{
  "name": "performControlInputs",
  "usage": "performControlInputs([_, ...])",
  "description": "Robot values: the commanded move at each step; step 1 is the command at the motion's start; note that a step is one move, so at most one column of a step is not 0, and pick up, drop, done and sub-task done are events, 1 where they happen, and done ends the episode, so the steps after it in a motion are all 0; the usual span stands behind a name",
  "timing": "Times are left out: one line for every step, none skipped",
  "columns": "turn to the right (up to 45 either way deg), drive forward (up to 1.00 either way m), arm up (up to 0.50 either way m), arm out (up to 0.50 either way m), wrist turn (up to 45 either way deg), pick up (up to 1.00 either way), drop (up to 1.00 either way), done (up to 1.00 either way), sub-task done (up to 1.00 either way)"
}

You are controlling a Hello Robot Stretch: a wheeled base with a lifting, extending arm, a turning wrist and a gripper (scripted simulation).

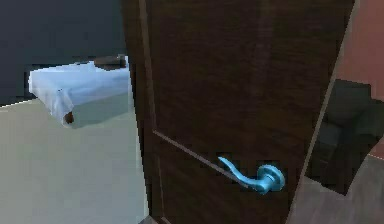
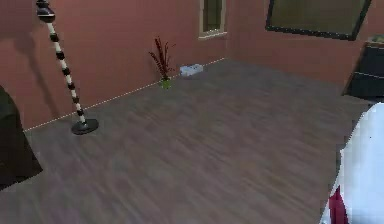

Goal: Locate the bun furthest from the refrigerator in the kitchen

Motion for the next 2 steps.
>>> performControlInputs([21.0, 0.00, 0.00, 0.00, 0.0, 0.00, 0.00, 0.00, 0.00])
performControlInputs([0.0, 0.10, 0.00, 0.00, 0.0, 0.00, 0.00, 0.00, 0.00])
